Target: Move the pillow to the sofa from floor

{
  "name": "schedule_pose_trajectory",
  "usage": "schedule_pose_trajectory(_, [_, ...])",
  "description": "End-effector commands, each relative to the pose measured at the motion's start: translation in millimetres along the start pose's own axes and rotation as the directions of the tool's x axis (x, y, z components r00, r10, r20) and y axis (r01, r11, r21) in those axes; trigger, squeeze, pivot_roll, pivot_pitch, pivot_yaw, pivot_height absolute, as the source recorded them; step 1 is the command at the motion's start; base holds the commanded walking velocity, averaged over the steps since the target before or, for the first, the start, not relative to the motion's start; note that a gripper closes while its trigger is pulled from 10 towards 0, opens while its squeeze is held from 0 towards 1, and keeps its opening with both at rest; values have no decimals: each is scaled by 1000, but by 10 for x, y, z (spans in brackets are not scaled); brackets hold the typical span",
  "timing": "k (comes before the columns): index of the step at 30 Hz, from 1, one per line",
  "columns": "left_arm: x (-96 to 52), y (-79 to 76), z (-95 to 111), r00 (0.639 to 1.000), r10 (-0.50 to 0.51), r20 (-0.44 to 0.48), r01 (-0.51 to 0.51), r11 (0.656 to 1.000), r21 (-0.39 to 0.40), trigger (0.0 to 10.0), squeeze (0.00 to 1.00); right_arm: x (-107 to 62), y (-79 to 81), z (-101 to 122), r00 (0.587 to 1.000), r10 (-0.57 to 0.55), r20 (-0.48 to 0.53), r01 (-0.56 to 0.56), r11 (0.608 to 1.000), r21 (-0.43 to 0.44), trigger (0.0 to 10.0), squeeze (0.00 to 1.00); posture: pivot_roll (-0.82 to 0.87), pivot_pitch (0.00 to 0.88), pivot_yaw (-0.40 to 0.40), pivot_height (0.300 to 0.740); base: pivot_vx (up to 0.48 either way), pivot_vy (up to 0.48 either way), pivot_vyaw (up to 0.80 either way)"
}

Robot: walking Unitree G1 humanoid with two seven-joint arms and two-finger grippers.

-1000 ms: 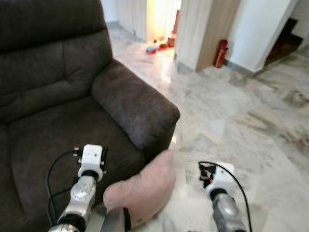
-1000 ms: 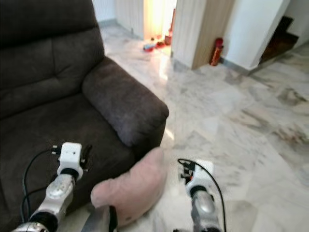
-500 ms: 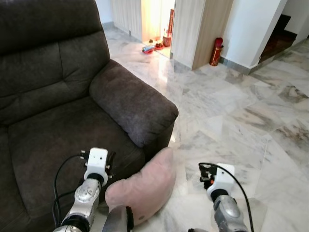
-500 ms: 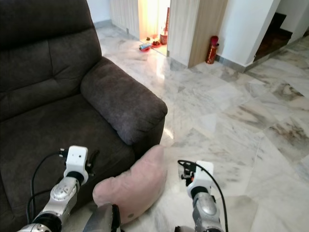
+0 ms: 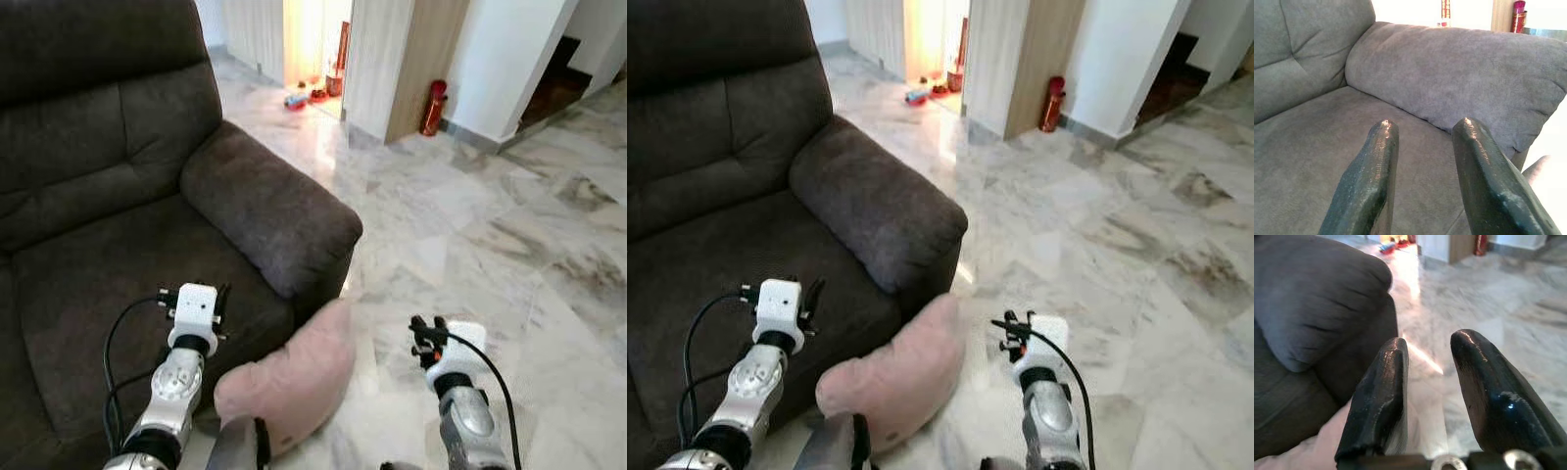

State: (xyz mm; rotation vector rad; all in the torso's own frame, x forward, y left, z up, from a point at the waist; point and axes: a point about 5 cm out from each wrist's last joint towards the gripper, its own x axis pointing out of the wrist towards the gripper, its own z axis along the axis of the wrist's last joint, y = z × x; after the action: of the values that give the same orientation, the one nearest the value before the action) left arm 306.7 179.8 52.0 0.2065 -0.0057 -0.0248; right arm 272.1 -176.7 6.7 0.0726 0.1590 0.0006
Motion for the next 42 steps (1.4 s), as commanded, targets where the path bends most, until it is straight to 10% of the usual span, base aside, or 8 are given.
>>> schedule_pose_trajectory(1, [-5,-21,30,1000,-13,26,12,1000,20,10000,0,-33,-56,21,1000,-5,27,6,1000,-29,10000,0,18,0,-11,630,0,0,0])
schedule_pose_trajectory(12, [22,-16,76,999,-19,45,18,999,29,10000,0,98,-56,331,984,-43,173,46,999,-14,10000,0,18,0,10,630,0,0,0])
schedule_pose_trajectory(42, [50,6,70,1000,23,16,-23,1000,5,10000,0,178,32,348,990,-26,137,27,1000,-7,10000,0,28,0,-5,630,0,-132,0])
